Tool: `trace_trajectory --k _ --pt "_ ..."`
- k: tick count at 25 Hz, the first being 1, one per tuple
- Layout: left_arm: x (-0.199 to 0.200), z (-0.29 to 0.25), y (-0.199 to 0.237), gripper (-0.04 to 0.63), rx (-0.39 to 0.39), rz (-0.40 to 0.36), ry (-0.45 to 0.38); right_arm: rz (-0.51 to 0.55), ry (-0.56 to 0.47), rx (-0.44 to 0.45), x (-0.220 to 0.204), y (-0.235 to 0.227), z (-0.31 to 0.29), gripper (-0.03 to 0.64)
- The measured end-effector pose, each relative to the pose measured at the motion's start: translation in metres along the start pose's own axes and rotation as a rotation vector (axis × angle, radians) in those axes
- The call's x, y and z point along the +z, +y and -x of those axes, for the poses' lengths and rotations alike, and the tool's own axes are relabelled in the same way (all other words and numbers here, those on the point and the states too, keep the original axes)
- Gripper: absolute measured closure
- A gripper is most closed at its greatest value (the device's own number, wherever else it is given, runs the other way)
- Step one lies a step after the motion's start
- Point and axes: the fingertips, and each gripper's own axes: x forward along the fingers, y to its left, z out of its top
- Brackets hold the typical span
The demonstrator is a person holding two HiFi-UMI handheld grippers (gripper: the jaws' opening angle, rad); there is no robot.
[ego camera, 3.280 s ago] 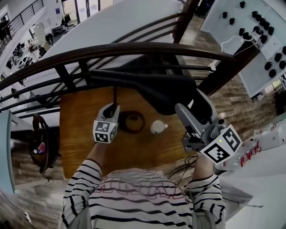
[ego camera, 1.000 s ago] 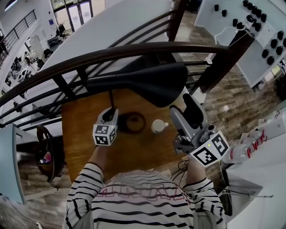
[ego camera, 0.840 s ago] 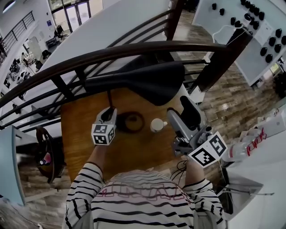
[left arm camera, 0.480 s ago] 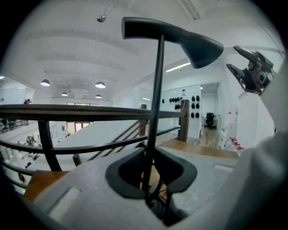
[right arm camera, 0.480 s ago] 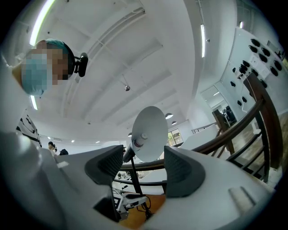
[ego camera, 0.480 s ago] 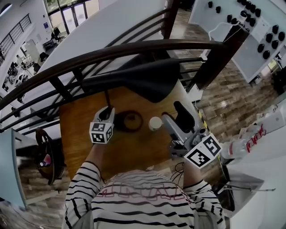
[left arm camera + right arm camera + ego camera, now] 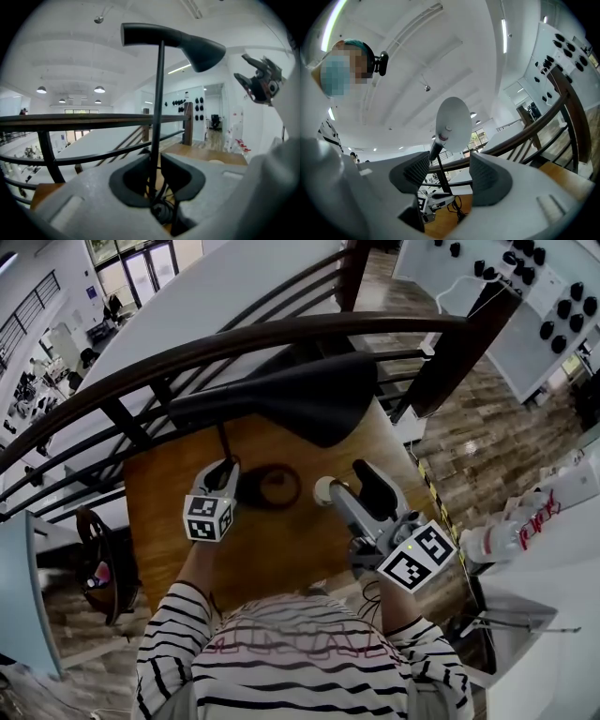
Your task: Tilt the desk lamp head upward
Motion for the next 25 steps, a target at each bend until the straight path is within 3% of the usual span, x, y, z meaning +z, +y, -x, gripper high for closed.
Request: trace_trajectory --k 16,25 --pt "-0.002 0.085 -0.011 0.534 -0.016 0.011 -0.051 -0.115 0.053 -0.01 -0.069 0.02 -0.011 0.408" --pt "-0.015 0.128 -0.022 0.585 -0.072 0.032 -0.063 -0.157 0.065 -0.09 -0.113 0.031 -0.01 0.536"
